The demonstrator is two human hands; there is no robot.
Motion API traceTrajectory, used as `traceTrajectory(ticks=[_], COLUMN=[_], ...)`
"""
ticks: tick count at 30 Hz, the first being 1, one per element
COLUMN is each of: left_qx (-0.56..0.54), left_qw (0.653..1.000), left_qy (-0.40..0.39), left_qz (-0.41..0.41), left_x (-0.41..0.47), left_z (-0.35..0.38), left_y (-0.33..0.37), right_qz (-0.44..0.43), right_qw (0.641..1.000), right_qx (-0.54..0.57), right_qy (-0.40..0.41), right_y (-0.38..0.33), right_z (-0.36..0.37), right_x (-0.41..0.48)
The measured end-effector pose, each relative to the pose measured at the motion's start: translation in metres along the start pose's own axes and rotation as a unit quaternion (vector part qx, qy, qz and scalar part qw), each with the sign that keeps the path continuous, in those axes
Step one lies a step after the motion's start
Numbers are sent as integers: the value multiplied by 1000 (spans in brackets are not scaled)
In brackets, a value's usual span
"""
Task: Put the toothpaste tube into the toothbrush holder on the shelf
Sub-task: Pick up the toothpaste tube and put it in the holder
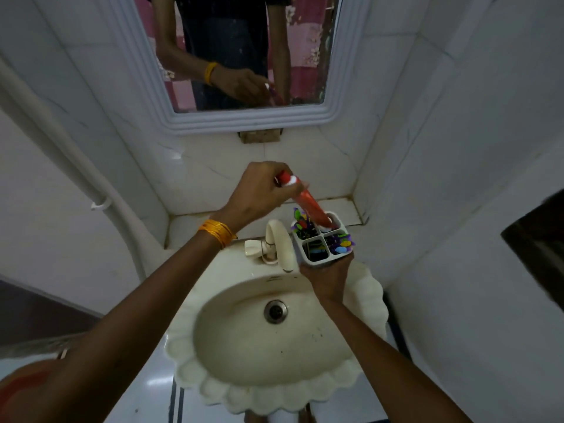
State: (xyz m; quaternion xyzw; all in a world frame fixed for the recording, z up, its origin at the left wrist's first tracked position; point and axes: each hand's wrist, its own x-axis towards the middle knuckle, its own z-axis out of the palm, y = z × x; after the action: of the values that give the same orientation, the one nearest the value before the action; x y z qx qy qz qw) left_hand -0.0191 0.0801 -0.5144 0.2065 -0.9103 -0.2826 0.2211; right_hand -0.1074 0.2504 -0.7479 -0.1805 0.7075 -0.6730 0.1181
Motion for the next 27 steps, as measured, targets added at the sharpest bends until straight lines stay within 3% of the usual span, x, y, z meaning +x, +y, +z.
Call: traceTrajectory(ticks=[4,20,27], left_qx=[97,130,182], left_qw=[995,986,969], left_qy=[-28,-54,-145], left_qz=[-12,-92,-88], left_x=[-15,-22,-17], left_z=[23,53,83], left_y=[9,30,43], right_qz=[-8,-25,-10], right_qw=[1000,998,998], right_qx=[5,-48,-66], right_qy=[-1,10,16], right_y=[6,9,13], right_z=[-1,-1,-2], right_x=[3,16,10])
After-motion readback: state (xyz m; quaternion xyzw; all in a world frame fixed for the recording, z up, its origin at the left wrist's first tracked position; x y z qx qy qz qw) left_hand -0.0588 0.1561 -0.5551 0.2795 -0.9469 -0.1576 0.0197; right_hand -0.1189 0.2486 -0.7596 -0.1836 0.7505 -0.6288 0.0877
